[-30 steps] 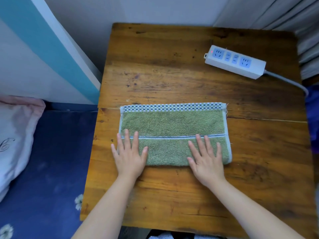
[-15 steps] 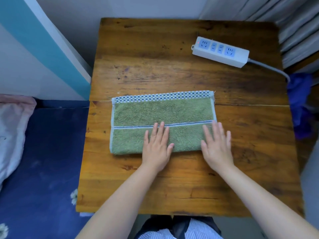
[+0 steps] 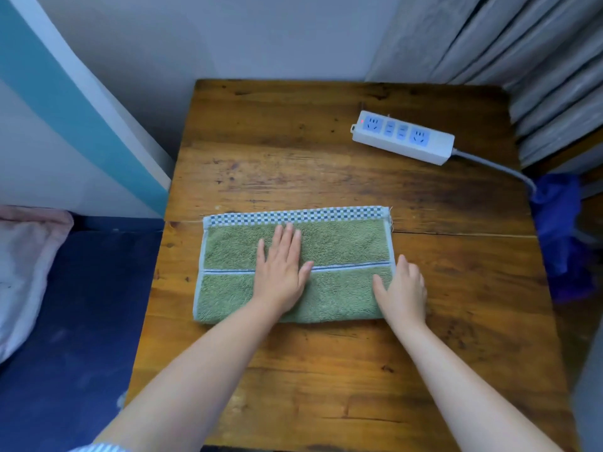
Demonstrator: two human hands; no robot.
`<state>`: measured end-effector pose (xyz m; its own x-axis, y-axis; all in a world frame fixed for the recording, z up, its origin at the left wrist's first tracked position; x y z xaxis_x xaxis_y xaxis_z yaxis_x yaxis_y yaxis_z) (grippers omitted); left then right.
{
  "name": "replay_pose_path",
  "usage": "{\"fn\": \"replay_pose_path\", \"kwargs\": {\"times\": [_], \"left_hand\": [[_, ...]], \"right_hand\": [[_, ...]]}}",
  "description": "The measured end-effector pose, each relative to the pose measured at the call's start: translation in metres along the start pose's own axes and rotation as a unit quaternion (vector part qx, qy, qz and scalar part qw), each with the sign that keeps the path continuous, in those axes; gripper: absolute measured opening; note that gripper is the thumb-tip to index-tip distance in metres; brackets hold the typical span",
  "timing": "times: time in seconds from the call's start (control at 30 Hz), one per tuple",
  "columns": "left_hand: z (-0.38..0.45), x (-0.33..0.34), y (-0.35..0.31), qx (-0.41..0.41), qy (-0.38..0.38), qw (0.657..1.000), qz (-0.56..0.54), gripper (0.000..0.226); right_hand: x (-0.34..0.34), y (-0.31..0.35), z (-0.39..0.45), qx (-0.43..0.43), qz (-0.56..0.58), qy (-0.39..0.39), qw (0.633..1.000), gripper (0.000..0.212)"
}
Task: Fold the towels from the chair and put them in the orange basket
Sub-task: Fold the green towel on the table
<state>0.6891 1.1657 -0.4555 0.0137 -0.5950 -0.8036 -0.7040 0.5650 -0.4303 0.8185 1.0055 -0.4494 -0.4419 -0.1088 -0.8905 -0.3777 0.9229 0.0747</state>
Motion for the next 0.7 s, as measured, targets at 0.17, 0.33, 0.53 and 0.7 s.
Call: {"fn": "replay_pose_path", "kwargs": {"times": [0.17,0.33,0.53,0.7], "left_hand": [[0.019,-0.005,0.014,-0.057,-0.020,0.998,-0.008,0.066],[0.020,-0.002,0.018,-0.064,-0.013,0.998,0.004,0.067],[0.019,0.000,0.020,-0.072,0.006,0.997,0.012,0.067],[0.020,0.000,0.021,-0.066,0.018,0.998,0.006,0.068]], "right_hand": [[0.003,0.000,0.002,0.019,-0.024,0.015,0.999,0.033],[-0.004,0.010,0.004,0.011,-0.064,0.032,0.997,0.030],[-0.012,0.022,0.023,-0.009,0.039,0.112,0.993,0.026],[-0.020,0.025,0.029,-0.003,0.142,0.145,0.979,0.025]]}}
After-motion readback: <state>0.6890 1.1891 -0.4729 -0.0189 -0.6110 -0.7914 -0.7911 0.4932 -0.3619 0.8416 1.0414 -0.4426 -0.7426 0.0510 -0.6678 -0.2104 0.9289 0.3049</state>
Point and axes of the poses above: each hand's wrist, its own z-axis towards the middle knuckle, its own x-axis out of the palm, y = z × x, the point moved 9 cm from there along z, towards the middle knuckle, and after that the axes turned 15 degrees about -z, right-handed, at the moved point
